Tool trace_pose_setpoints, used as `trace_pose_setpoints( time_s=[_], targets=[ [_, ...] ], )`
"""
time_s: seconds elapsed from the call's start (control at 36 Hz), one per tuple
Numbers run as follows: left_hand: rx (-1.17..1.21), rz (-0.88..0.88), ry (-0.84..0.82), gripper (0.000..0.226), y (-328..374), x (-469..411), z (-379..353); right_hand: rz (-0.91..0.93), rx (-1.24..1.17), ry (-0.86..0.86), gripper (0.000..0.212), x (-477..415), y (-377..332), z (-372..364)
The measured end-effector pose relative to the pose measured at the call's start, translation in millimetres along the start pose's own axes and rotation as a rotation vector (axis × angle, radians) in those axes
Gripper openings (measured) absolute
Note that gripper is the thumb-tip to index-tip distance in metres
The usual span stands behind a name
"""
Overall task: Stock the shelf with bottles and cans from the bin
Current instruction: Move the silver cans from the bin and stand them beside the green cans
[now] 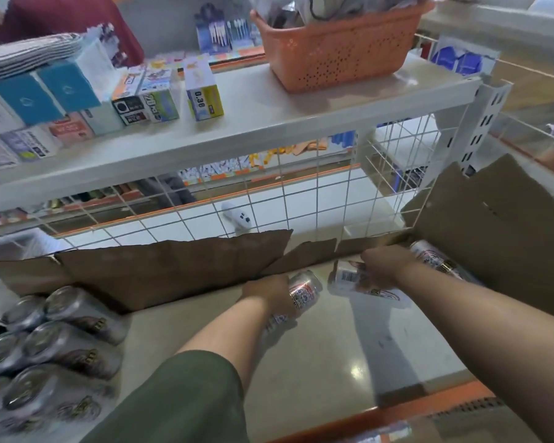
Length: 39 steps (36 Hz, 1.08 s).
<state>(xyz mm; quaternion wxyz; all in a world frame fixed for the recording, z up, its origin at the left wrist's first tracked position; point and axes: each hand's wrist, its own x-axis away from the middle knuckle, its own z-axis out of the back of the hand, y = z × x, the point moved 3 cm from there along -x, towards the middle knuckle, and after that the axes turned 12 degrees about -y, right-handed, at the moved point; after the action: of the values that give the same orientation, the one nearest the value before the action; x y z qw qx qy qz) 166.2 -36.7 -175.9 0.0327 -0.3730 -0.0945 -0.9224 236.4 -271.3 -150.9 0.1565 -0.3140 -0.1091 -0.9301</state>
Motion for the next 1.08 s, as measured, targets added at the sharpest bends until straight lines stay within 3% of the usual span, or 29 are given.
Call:
trace_pose_setpoints(
  time_s=[0.14,0.22,0.31,0.36,0.44,0.56,0.72,0.92,1.08],
  targets=[
    [-0.042,-0.014,-0.023,0.082,7.7,-2.5,-2.3,0.028,-0.061,0.004,0.051,4.3,6.9,1.3],
    [-0.083,-0.137,0.012,0.11,20.8,-2.3,-18.3,0.027,-0.158,-0.058,0.069,8.0,11.0,-17.5],
    [0.032,-0.188,0.089,0.091,23.3,-3.3,-21.1,-0.003,-0.119,-0.116,0.101,14.0,11.0,-36.1],
    [0.096,-0.214,0.104,0.073,20.1,-0.1,-15.1,0.004,-0.068,-0.142,0.107,21.9,9.4,-36.8],
    [0.1,-0.22,0.115,0.073,17.9,11.6,-3.1,0.062,-0.12,-0.192,0.096,34.3,7.5,-30.3],
    [0.306,-0.248,0.165,0.103,6.0,26.3,11.9,0.085,-0.274,-0.196,0.089,45.4,7.3,-15.9],
    [0.506,-0.29,0.23,0.088,-24.6,49.0,29.0,0.179,-0.464,0.08,0.049,60.3,-6.3,31.7],
    [0.535,-0.319,0.316,0.066,-40.3,61.3,28.5,0.284,-0.443,0.022,0.061,60.1,-40.1,42.8],
    [0.572,-0.328,0.291,0.054,-47.8,64.0,31.1,0.31,-0.492,0.092,0.069,56.8,-52.1,49.0]
  ],
)
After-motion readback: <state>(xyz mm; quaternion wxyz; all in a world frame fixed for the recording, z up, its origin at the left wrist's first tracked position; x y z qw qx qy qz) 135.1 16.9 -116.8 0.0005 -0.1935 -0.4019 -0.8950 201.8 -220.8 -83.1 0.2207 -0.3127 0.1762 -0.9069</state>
